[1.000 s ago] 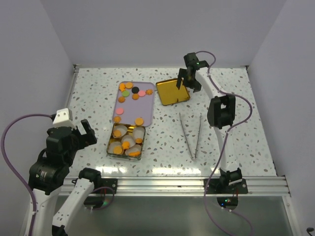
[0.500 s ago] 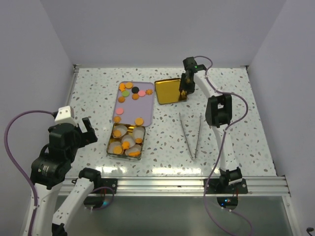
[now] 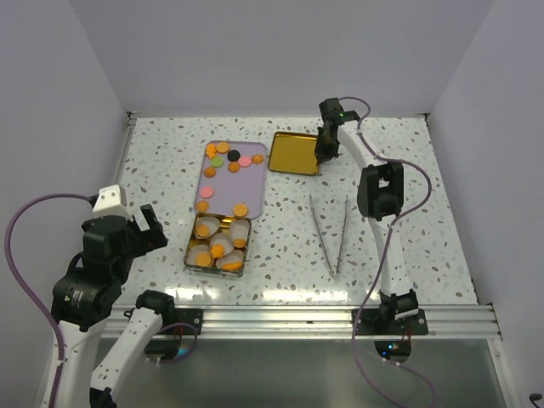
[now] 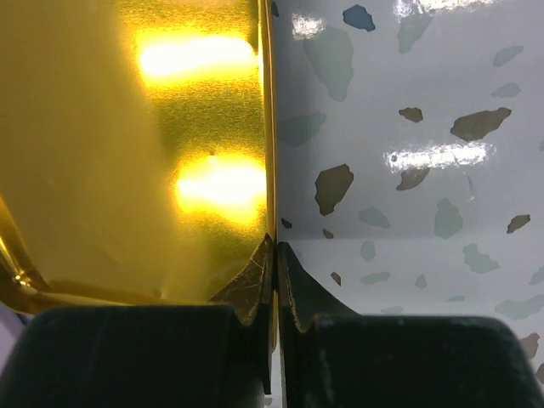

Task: Pack the cookies

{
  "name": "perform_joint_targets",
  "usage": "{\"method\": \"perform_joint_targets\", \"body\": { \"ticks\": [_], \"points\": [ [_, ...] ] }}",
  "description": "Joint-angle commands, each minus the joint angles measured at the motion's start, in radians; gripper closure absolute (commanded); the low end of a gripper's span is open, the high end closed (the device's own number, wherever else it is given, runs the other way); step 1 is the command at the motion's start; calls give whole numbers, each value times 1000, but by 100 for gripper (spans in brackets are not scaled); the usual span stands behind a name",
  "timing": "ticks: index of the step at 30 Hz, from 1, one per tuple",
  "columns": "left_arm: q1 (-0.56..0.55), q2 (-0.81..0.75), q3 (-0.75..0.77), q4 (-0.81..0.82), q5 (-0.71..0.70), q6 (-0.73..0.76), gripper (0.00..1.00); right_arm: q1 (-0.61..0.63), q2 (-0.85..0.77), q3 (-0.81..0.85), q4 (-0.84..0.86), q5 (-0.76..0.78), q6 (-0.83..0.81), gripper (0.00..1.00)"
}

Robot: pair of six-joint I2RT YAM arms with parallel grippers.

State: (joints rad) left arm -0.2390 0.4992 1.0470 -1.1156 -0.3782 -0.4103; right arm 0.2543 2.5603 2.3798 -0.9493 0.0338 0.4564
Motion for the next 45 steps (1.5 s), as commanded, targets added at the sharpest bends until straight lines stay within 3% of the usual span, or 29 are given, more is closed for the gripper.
{"method": "perform_joint_targets", "body": {
  "ticks": [1, 10, 17, 23, 27, 37, 45],
  "points": [
    [-8, -16, -1, 39, -5, -10, 0, -1, -153, 3, -25, -23, 22, 100],
    [-8, 70, 151, 39, 91, -8, 3, 25, -472, -206, 14, -139, 62, 100],
    [-8, 90, 251, 226, 371, -24, 1, 101, -720, -395, 37, -324, 64, 100],
    [-8, 108, 280, 376, 608, -42, 2, 238, -888, -516, 21, -322, 129, 100],
    [-8, 127, 246, 401, 662, -48, 3, 303, -1020, -587, 61, -331, 214, 100],
    [-8, 79, 111, 540, 786, -189, 3, 346, -1152, -651, 87, -362, 320, 100],
    [-8, 114, 122, 677, 903, -248, 3, 365, -1174, -628, 64, -341, 338, 100]
  ]
}}
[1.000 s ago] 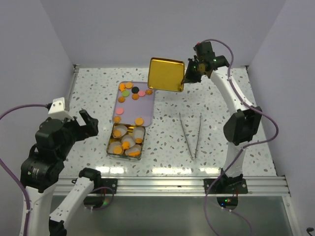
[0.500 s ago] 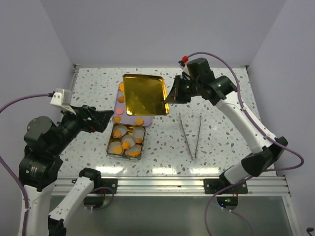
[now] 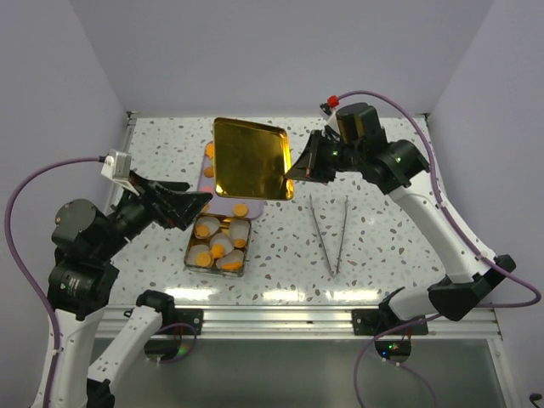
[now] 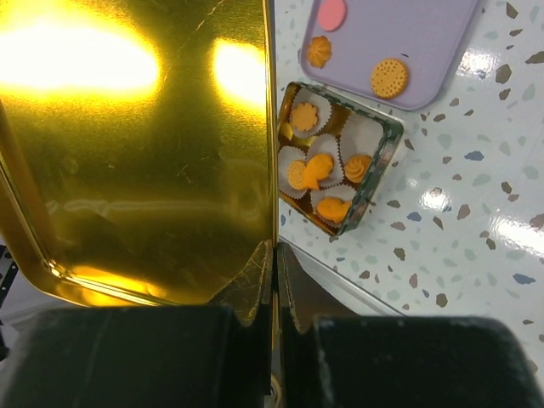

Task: Pack the cookies

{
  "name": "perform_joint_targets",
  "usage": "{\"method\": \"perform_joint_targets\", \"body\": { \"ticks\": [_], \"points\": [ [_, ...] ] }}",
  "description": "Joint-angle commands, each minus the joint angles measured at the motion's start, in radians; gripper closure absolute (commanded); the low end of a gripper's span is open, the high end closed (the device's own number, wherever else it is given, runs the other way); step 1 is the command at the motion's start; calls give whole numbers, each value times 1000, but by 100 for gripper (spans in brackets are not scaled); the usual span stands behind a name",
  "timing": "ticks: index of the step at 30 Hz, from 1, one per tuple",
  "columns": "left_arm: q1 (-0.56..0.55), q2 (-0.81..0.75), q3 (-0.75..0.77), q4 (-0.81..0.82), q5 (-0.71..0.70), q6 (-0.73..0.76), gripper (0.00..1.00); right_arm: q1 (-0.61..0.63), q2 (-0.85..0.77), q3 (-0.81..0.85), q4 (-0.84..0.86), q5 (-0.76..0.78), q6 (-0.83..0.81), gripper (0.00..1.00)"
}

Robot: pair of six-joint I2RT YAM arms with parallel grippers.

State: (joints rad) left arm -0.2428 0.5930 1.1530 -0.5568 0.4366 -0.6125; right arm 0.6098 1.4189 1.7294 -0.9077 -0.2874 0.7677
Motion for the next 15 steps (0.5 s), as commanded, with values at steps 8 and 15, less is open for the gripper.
{"method": "perform_joint_targets", "body": {
  "ticks": [8, 15],
  "points": [
    [-4, 42, -65, 182, 134, -64, 2, 34, -35, 9, 70, -24, 54, 100],
    [-4, 106, -76, 247, 125, -84, 6, 41, -34, -4, 112, -44, 74, 100]
  ]
}}
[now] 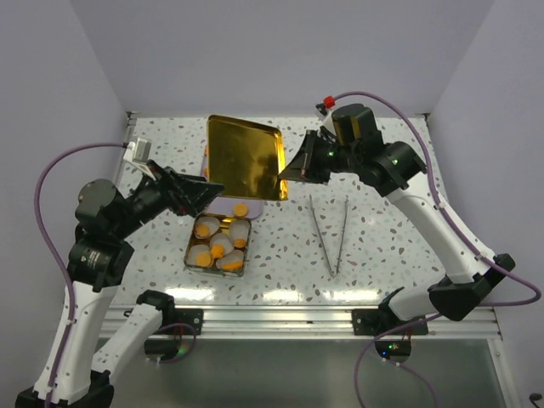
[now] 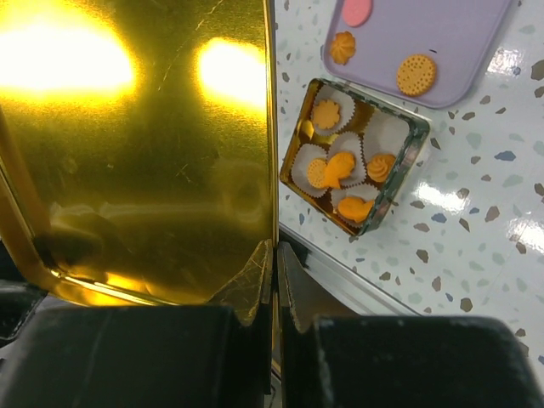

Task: Pack the cookies

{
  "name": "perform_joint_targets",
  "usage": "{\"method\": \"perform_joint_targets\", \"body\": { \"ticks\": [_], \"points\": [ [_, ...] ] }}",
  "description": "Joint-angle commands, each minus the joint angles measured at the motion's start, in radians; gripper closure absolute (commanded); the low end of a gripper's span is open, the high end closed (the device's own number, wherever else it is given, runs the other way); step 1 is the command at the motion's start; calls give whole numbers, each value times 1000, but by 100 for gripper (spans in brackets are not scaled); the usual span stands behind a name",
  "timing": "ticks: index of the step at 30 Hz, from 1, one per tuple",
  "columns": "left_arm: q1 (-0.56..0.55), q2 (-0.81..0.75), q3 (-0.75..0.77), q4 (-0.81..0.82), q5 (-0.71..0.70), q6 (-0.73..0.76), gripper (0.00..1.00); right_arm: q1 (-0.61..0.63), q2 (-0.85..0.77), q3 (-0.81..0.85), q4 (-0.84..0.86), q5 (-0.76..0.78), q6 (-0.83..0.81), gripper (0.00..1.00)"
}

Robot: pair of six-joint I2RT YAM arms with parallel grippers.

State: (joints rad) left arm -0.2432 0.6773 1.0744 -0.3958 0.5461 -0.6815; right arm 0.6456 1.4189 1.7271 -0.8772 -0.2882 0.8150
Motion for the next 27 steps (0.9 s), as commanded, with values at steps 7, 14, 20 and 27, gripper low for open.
{"method": "perform_joint_targets", "body": {
  "ticks": [7, 14, 20, 27],
  "points": [
    [-4, 99, 42, 92, -3, -3, 38, 11, 2, -6, 148, -78, 32, 100],
    [-4, 156, 88, 65, -23, 37, 85, 17, 46, 3, 211, -114, 38, 100],
    [-4, 180, 176, -98, -124, 172, 100, 16, 110, 81, 143, -91, -6, 48],
    [-5, 177, 226, -251, -452, 293, 100, 12, 173, 330, -26, -83, -14, 16]
  ]
}}
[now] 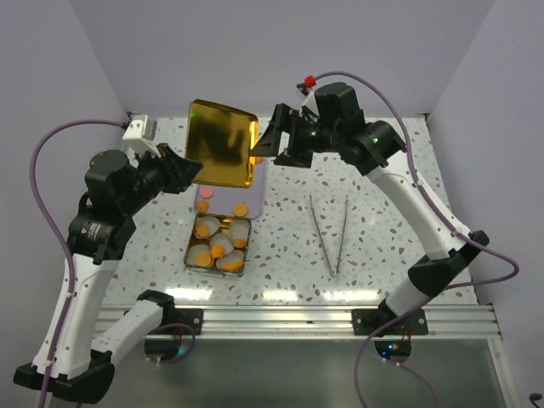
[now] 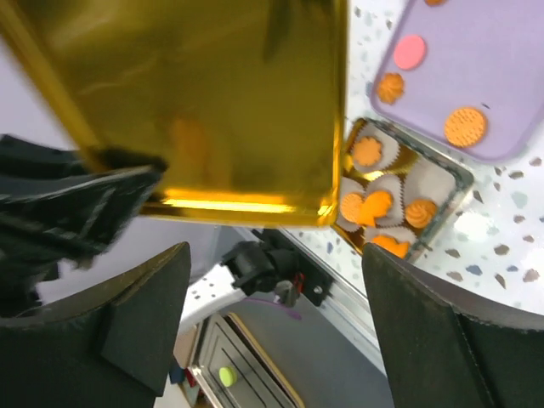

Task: Pack the cookies

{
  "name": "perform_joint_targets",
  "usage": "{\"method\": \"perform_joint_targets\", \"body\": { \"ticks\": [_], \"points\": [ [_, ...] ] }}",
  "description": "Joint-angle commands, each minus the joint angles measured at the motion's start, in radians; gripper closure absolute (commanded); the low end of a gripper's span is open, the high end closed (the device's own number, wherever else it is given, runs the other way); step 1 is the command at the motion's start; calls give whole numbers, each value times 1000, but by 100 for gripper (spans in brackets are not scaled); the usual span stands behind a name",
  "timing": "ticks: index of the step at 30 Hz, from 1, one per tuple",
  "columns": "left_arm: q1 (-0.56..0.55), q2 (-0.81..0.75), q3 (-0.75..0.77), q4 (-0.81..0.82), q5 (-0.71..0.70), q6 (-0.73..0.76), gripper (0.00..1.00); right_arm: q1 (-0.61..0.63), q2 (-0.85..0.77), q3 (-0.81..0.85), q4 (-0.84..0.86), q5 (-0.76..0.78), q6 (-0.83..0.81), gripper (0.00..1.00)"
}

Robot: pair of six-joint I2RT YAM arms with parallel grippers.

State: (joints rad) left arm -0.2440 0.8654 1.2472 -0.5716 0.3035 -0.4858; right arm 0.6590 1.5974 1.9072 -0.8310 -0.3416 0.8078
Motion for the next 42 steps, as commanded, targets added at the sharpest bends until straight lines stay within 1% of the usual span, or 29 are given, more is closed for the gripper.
{"method": "perform_joint_targets", "body": {
  "ticks": [1, 3, 5, 6, 7, 8, 9, 10, 11, 12, 13, 14, 15, 16, 17, 21, 25, 27, 30, 34, 38, 42],
  "points": [
    [-3, -19, 51, -82, -299, 114, 100, -2, -4, 182, -82, -31, -2, 15],
    [-3, -26, 43, -79, -368, 180, 100, -2, -8, 236, -74, -43, 39, 9],
    [-5, -35, 15, -59, -423, 232, 100, -6, -16, 215, -16, -103, 100, 7],
    [-12, -39, 3, -38, -443, 283, 100, -6, -17, 187, 98, -134, 196, 6],
    [-49, -40, -9, -30, -510, 305, 100, -4, -19, 147, 180, -222, 259, 6],
    [-64, -39, -14, -22, -538, 358, 100, -6, -7, 65, 266, -262, 394, 6],
    [-80, -37, -12, -10, -562, 383, 100, -4, 2, 32, 423, -299, 453, 6],
    [-107, -42, -8, -2, -599, 412, 100, -4, 15, 17, 475, -333, 497, 6],
    [-118, -49, -6, 13, -607, 467, 100, -4, 63, 39, 499, -349, 525, 6],
    [-121, -57, -5, 48, -613, 481, 100, -6, 90, 74, 481, -361, 545, 6],
    [-126, -75, -3, 64, -621, 534, 100, -6, 125, 117, 462, -370, 547, 5],
    [-127, -86, 0, 78, -626, 599, 100, -6, 159, 210, 446, -394, 548, 4],
    [-127, -94, 0, 100, -630, 631, 100, -6, 221, 251, 414, -404, 566, 4],
    [-127, -110, 0, 108, -629, 668, 100, -4, 246, 283, 409, -413, 580, 4],
    [-127, -117, 0, 114, -623, 737, 100, -6, 262, 312, 415, -418, 599, 4],
    [-169, -135, 9, 105, -610, 846, 100, -4, 291, 277, 532, -435, 721, 4],
    [-218, -143, 1, 87, -557, 903, 100, -4, 320, 296, 563, -439, 763, 3],
    [-239, -143, 0, 79, -567, 943, 100, -4, 328, 306, 608, -439, 803, 2],
    [-285, -135, 1, 81, -604, 1000, 100, -4, 343, 325, 633, -427, 843, 2],
    [-351, -115, 14, 108, -667, 1056, 100, -4, 346, 326, 625, -409, 869, 2],
    [-423, -88, 41, 113, -699, 1113, 100, -4, 354, 320, 629, -418, 895, 2],
    [-498, -65, 61, 131, -750, 1171, 100, -2, 361, 323, 567, -438, 872, 2]
  ]
}}
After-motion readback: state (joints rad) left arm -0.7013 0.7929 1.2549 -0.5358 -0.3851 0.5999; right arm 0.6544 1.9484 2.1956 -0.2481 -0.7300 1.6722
